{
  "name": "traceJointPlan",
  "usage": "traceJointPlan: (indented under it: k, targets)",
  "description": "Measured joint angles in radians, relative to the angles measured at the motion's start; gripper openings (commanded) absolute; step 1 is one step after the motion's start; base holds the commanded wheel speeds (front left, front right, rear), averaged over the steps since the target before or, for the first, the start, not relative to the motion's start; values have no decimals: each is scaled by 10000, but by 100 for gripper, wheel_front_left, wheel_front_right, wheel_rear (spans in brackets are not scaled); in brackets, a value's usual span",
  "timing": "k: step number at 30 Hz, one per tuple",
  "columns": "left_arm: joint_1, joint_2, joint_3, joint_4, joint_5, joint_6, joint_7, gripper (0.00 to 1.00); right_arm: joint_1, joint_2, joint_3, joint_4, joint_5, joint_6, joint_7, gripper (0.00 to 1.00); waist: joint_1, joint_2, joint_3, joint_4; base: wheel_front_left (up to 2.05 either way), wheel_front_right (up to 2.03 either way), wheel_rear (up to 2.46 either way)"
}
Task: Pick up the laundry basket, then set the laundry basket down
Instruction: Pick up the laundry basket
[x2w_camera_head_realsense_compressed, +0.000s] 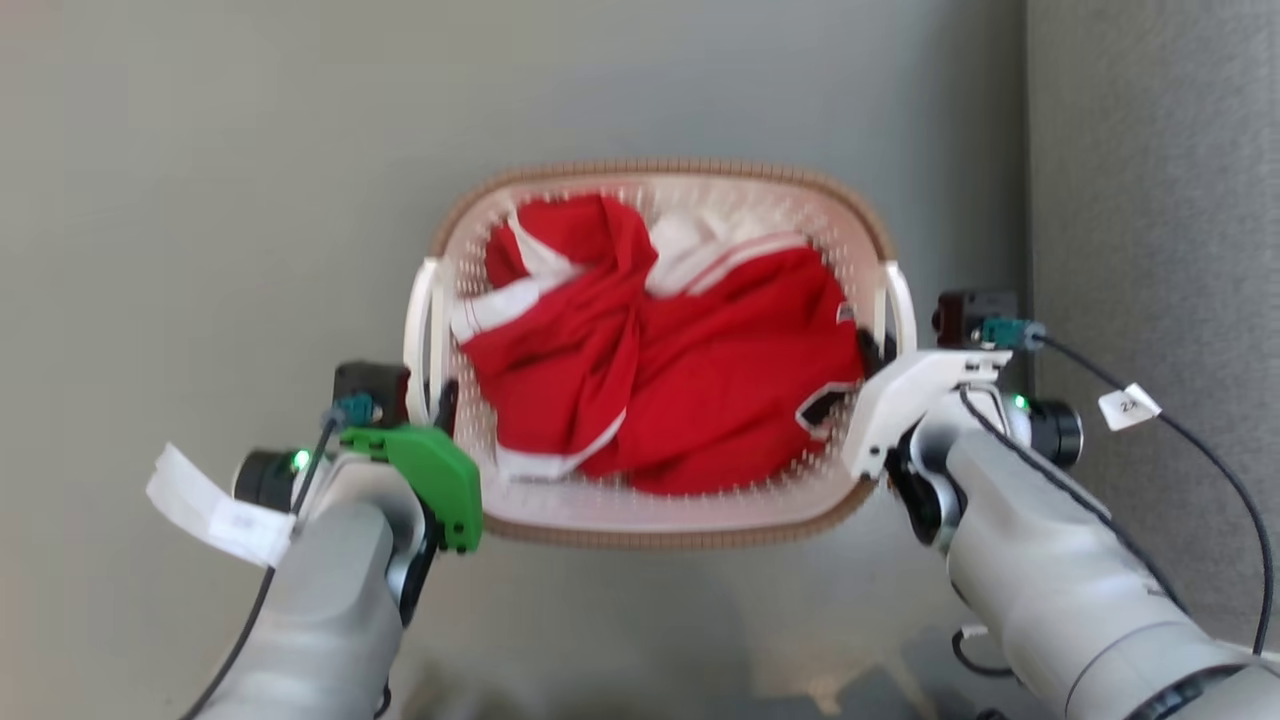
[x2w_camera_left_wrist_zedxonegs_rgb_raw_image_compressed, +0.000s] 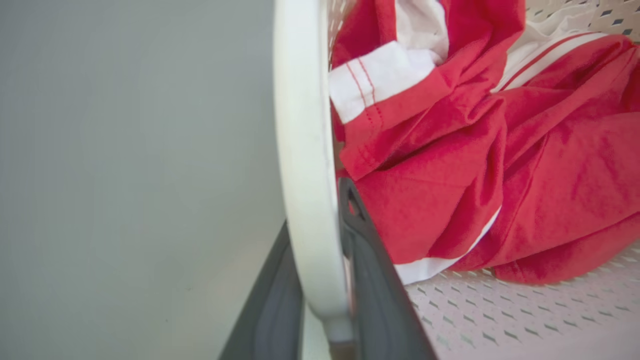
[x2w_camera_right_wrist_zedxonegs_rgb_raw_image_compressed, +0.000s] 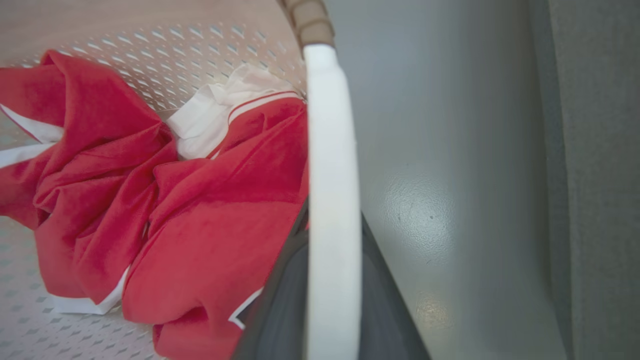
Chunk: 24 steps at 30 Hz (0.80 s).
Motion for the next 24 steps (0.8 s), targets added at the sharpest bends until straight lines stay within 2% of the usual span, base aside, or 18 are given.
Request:
traceJointPlan:
  k: [7, 24]
  targets:
    - [590, -25, -199, 376, -224, -213, 497, 0, 538, 63, 324, 244, 541, 169, 834, 0, 0, 0, -984, 65, 0, 0, 0]
    - [2271, -36, -748, 794, -861, -474, 1672, 0, 2339, 100, 1204, 314, 1622, 265, 2161, 0, 0, 0, -3543, 194, 0, 0, 0]
